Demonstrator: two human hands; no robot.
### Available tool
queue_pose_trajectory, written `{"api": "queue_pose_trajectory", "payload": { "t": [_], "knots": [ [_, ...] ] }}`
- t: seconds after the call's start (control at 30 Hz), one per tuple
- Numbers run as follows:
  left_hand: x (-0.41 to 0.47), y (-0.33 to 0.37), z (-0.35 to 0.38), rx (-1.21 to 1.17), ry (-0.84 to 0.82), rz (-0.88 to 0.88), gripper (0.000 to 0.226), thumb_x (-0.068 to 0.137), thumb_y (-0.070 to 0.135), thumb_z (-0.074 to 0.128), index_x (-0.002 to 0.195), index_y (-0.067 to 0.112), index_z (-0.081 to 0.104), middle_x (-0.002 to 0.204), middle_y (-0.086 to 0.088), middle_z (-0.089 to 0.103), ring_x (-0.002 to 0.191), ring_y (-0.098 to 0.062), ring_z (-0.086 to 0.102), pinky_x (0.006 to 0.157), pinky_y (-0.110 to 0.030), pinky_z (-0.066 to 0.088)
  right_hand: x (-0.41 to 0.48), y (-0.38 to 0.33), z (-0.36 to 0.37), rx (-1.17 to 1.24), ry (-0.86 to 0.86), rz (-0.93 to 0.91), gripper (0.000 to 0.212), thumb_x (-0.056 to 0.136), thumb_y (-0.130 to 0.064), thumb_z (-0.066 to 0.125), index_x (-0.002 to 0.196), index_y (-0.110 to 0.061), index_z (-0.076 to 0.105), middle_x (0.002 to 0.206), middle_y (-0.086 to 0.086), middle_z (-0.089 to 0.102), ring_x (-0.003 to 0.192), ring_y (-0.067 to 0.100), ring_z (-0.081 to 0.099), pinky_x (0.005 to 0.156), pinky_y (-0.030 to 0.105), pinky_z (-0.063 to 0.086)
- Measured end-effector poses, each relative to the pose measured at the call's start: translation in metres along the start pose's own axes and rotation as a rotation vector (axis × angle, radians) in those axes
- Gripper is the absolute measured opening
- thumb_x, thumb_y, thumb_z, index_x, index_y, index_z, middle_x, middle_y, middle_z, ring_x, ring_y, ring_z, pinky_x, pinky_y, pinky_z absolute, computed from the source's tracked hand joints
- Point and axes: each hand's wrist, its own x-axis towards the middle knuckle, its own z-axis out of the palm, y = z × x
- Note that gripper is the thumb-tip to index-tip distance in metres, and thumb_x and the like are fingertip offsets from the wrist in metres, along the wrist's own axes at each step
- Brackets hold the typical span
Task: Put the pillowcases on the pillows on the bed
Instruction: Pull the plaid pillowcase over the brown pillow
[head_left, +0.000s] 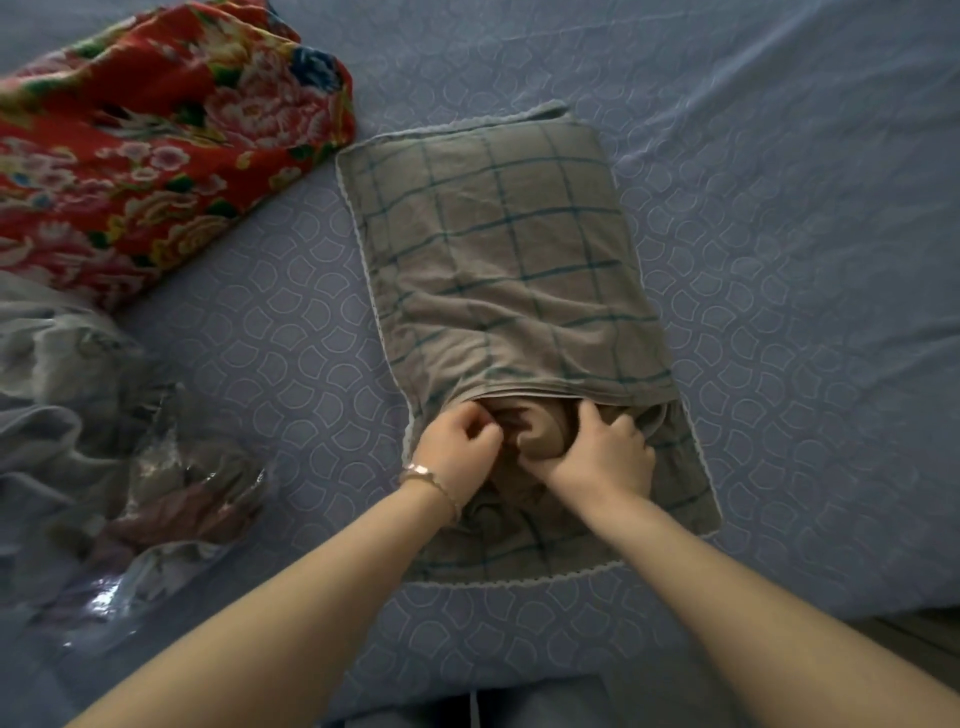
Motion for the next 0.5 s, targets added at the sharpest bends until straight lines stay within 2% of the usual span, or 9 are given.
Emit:
{"api": "queue_pose_trajectory", "payload": {
  "t": [0.03,0.07,0.13,0.17,0.23,0.3,0.37,0.43,0.5],
  "knots": [
    [-0.002,-0.01,-0.003,0.304,-0.039,0.125,0.011,0.083,0.022,0.056,0.076,0.012,0.058,0.079,-0.005,0.06,0.075,-0.022,0.055,0.07,-0.029,0.041,0.002,0.003,-0.006,0.02,0.019,-0.016,0.08,0.065,-0.071,0.061,0.127,-0.022,0.044,0.122,0.017,0.049,0.116,0.034,0.046,0.098,0.039,0.034],
    [-0.004,-0.02,-0.005,0.612,-0.145,0.177,0.02,0.086,0.029,0.053,0.093,0.012,0.059,0.095,-0.008,0.063,0.088,-0.026,0.057,0.078,-0.031,0.043,0.004,0.006,-0.012,0.031,0.034,-0.031,0.078,0.066,-0.07,0.061,0.126,-0.022,0.047,0.121,0.016,0.05,0.116,0.034,0.047,0.098,0.039,0.035],
    [-0.004,-0.036,-0.005,1.118,-0.375,0.153,0.048,0.089,0.045,0.046,0.124,0.012,0.046,0.125,-0.011,0.055,0.115,-0.029,0.051,0.099,-0.034,0.035,0.006,0.006,-0.021,0.029,0.053,-0.056,0.076,0.067,-0.07,0.059,0.125,-0.023,0.049,0.121,0.014,0.051,0.117,0.034,0.046,0.099,0.041,0.037],
    [-0.002,-0.038,-0.002,1.255,-0.427,0.134,0.055,0.091,0.047,0.044,0.132,0.012,0.039,0.132,-0.011,0.05,0.122,-0.029,0.046,0.105,-0.035,0.029,0.007,0.005,-0.024,0.025,0.06,-0.065,0.075,0.067,-0.07,0.059,0.125,-0.024,0.05,0.121,0.013,0.051,0.118,0.034,0.045,0.1,0.042,0.036],
    [0.004,-0.033,0.002,1.341,-0.46,0.099,0.048,0.096,0.035,0.04,0.137,0.009,0.037,0.139,-0.013,0.044,0.131,-0.03,0.037,0.11,-0.039,0.021,0.005,0.0,-0.028,0.014,0.069,-0.078,0.074,0.067,-0.07,0.059,0.124,-0.024,0.05,0.122,0.013,0.05,0.119,0.034,0.043,0.1,0.043,0.035],
    [0.006,-0.027,0.003,1.4,-0.531,0.153,0.039,0.098,0.022,0.036,0.133,0.009,0.045,0.142,-0.012,0.042,0.133,-0.03,0.034,0.111,-0.043,0.019,0.003,-0.004,-0.028,0.0,0.072,-0.077,0.073,0.067,-0.069,0.06,0.124,-0.024,0.05,0.122,0.013,0.049,0.119,0.034,0.043,0.099,0.042,0.034],
    [-0.005,-0.017,-0.002,1.471,-0.575,0.33,0.036,0.096,0.023,0.039,0.128,0.014,0.052,0.138,-0.007,0.046,0.131,-0.031,0.033,0.11,-0.044,0.018,0.0,-0.006,-0.027,-0.018,0.069,-0.065,0.074,0.067,-0.068,0.061,0.125,-0.024,0.05,0.123,0.014,0.049,0.12,0.034,0.042,0.099,0.042,0.034],
    [-0.018,-0.013,-0.011,1.432,-0.614,0.603,0.034,0.091,0.026,0.046,0.121,0.015,0.058,0.128,-0.004,0.05,0.128,-0.03,0.031,0.112,-0.044,0.014,-0.004,-0.01,-0.028,-0.027,0.069,-0.06,0.074,0.067,-0.068,0.061,0.125,-0.023,0.05,0.124,0.014,0.048,0.12,0.034,0.042,0.099,0.042,0.033],
    [-0.029,-0.012,-0.021,1.264,-0.712,0.738,0.03,0.084,0.029,0.054,0.108,0.013,0.061,0.114,-0.005,0.057,0.117,-0.028,0.042,0.105,-0.035,0.03,-0.005,-0.016,-0.029,-0.037,0.071,-0.051,0.075,0.068,-0.068,0.061,0.126,-0.023,0.05,0.125,0.015,0.048,0.121,0.034,0.041,0.1,0.042,0.033]
  ]
}}
